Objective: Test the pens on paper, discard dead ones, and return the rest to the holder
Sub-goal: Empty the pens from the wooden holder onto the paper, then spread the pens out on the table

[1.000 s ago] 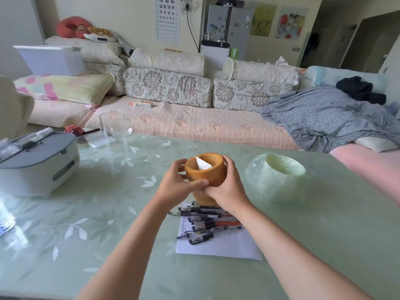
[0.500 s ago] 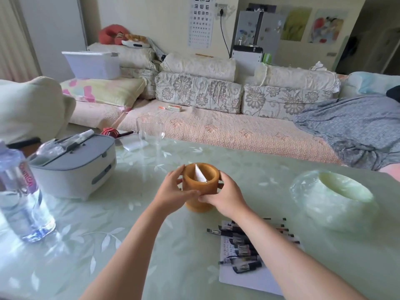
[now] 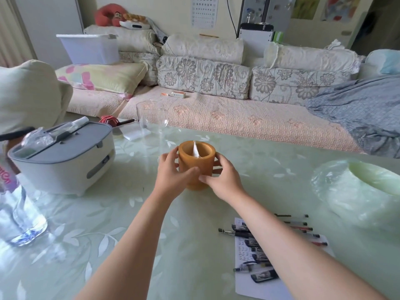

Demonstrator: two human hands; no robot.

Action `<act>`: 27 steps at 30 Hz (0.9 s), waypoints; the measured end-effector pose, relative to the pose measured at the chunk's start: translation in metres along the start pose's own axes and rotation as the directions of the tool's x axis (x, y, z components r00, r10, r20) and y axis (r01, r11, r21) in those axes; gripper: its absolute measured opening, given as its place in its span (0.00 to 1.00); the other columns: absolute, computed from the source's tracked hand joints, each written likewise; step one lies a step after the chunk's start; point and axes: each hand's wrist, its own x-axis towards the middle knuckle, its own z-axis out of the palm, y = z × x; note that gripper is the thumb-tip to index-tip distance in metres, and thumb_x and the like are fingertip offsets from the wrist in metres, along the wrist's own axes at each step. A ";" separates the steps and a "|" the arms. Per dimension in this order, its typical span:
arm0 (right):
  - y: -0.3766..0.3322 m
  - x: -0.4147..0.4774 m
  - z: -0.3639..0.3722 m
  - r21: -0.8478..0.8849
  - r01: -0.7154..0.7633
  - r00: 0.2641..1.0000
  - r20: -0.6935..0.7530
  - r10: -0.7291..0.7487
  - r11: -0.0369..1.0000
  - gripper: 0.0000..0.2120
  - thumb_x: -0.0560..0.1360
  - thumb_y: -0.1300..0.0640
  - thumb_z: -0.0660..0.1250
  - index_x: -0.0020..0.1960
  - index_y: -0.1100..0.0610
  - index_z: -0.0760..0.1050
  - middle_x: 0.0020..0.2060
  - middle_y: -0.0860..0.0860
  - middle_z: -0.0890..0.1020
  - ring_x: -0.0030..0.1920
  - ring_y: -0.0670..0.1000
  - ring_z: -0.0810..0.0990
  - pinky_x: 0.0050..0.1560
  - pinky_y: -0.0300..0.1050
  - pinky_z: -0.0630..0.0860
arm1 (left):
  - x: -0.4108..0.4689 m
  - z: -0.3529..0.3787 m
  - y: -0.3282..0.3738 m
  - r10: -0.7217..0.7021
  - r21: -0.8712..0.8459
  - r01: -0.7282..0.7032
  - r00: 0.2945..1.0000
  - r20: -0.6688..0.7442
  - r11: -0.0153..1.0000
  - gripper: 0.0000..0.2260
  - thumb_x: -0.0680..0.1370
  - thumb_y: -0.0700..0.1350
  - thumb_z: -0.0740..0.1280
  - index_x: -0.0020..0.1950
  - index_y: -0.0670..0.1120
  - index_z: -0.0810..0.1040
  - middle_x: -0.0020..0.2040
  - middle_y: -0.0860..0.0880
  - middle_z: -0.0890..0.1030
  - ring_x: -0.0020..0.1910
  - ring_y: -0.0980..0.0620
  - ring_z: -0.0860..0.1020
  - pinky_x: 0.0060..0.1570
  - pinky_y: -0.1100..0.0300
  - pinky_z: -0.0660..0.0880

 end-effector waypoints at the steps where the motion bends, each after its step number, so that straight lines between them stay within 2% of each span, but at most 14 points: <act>1: 0.000 0.002 0.003 0.006 -0.014 1.000 -0.008 0.014 1.000 0.35 0.63 0.51 0.79 0.67 0.47 0.70 0.56 0.45 0.79 0.49 0.42 0.80 0.45 0.34 0.75 | 0.001 0.000 0.000 0.015 0.015 -0.014 1.000 -0.012 1.000 0.30 0.70 0.45 0.76 0.69 0.55 0.69 0.60 0.51 0.67 0.55 0.53 0.75 0.51 0.59 0.74; 3: -0.001 0.006 0.008 0.008 -0.031 0.999 -0.021 0.031 1.000 0.34 0.64 0.50 0.79 0.66 0.49 0.71 0.56 0.45 0.79 0.48 0.42 0.80 0.42 0.31 0.72 | 0.003 0.000 -0.001 0.022 0.048 -0.021 0.999 -0.039 0.999 0.30 0.70 0.45 0.76 0.69 0.53 0.69 0.59 0.52 0.68 0.56 0.53 0.75 0.50 0.61 0.72; 5: 0.000 0.007 0.009 -0.005 -0.040 0.999 -0.010 0.040 0.999 0.34 0.64 0.50 0.79 0.67 0.50 0.70 0.57 0.45 0.79 0.50 0.44 0.81 0.44 0.33 0.73 | 0.003 0.000 -0.001 0.011 0.065 -0.007 0.998 -0.055 0.998 0.31 0.71 0.45 0.76 0.71 0.51 0.68 0.61 0.52 0.68 0.56 0.54 0.74 0.49 0.62 0.71; 7: 0.003 0.006 0.007 -0.030 -0.066 0.997 0.046 0.068 0.997 0.36 0.65 0.51 0.78 0.70 0.51 0.68 0.60 0.46 0.79 0.55 0.46 0.80 0.53 0.39 0.75 | 0.001 -0.001 0.000 -0.006 0.079 0.010 0.999 -0.053 0.997 0.33 0.70 0.46 0.76 0.72 0.51 0.67 0.62 0.52 0.69 0.56 0.53 0.75 0.50 0.60 0.72; 10: 0.000 -0.004 -0.005 -0.137 -0.099 0.983 0.142 0.118 0.986 0.40 0.69 0.49 0.75 0.76 0.54 0.61 0.69 0.49 0.73 0.65 0.51 0.75 0.65 0.50 0.72 | -0.006 -0.002 0.004 -0.067 0.143 0.081 0.993 -0.100 0.986 0.34 0.70 0.51 0.75 0.73 0.51 0.66 0.65 0.51 0.69 0.61 0.51 0.74 0.58 0.51 0.75; 12: -0.006 -0.011 -0.023 -0.207 -0.088 0.973 0.190 0.128 0.974 0.37 0.71 0.49 0.72 0.76 0.54 0.61 0.71 0.50 0.70 0.67 0.52 0.73 0.67 0.51 0.70 | -0.014 0.000 0.012 -0.055 0.213 0.091 0.984 -0.170 0.973 0.31 0.70 0.54 0.73 0.69 0.51 0.67 0.64 0.51 0.69 0.63 0.50 0.71 0.60 0.50 0.73; 15: -0.019 -0.023 -0.063 -0.275 -0.041 0.960 0.254 0.114 0.960 0.28 0.74 0.55 0.69 0.73 0.54 0.68 0.67 0.49 0.75 0.66 0.50 0.74 0.68 0.47 0.69 | -0.035 0.007 0.033 0.077 0.304 -0.022 0.983 -0.168 0.952 0.19 0.73 0.53 0.69 0.61 0.50 0.71 0.59 0.51 0.72 0.60 0.48 0.70 0.57 0.52 0.71; 18: -0.029 -0.050 -0.106 -0.352 -0.003 0.949 0.294 0.114 0.936 0.24 0.75 0.63 0.64 0.70 0.53 0.72 0.64 0.47 0.77 0.66 0.47 0.74 0.68 0.43 0.67 | -0.058 0.022 0.053 0.210 0.336 -0.195 0.978 -0.008 0.921 0.13 0.74 0.47 0.68 0.57 0.49 0.75 0.53 0.51 0.75 0.56 0.48 0.72 0.55 0.52 0.72; 21: -0.031 -0.093 -0.139 -0.476 -0.024 0.921 0.331 0.205 0.879 0.29 0.72 0.63 0.62 0.71 0.48 0.70 0.69 0.45 0.73 0.70 0.46 0.69 0.69 0.40 0.65 | -0.084 0.039 0.066 0.258 0.373 -0.351 0.926 0.278 0.859 0.17 0.74 0.50 0.69 0.62 0.50 0.75 0.54 0.53 0.77 0.56 0.50 0.74 0.57 0.55 0.73; 24: -0.027 -0.131 -0.160 -0.606 0.028 0.864 0.415 0.286 0.795 0.33 0.69 0.56 0.67 0.73 0.45 0.65 0.71 0.44 0.67 0.73 0.47 0.64 0.68 0.38 0.62 | -0.110 0.052 0.073 0.111 0.426 -0.371 0.846 0.522 0.825 0.29 0.73 0.58 0.70 0.71 0.52 0.69 0.66 0.52 0.72 0.67 0.50 0.68 0.65 0.53 0.68; 26: -0.023 -0.145 -0.168 -0.656 0.104 0.834 0.467 0.294 0.747 0.36 0.65 0.51 0.71 0.71 0.42 0.64 0.70 0.45 0.65 0.75 0.51 0.61 0.68 0.40 0.62 | -0.125 0.056 0.074 -0.029 0.504 -0.390 0.768 0.639 0.771 0.42 0.66 0.66 0.72 0.76 0.56 0.60 0.75 0.53 0.62 0.74 0.50 0.57 0.72 0.48 0.61; 27: -0.021 -0.149 -0.170 -0.683 0.115 0.826 0.468 0.313 0.721 0.41 0.65 0.51 0.72 0.74 0.43 0.60 0.73 0.46 0.61 0.76 0.51 0.57 0.71 0.43 0.60 | -0.130 0.057 0.074 -0.090 0.539 -0.404 0.734 0.673 0.739 0.49 0.62 0.68 0.73 0.77 0.57 0.55 0.77 0.54 0.57 0.76 0.50 0.52 0.74 0.46 0.57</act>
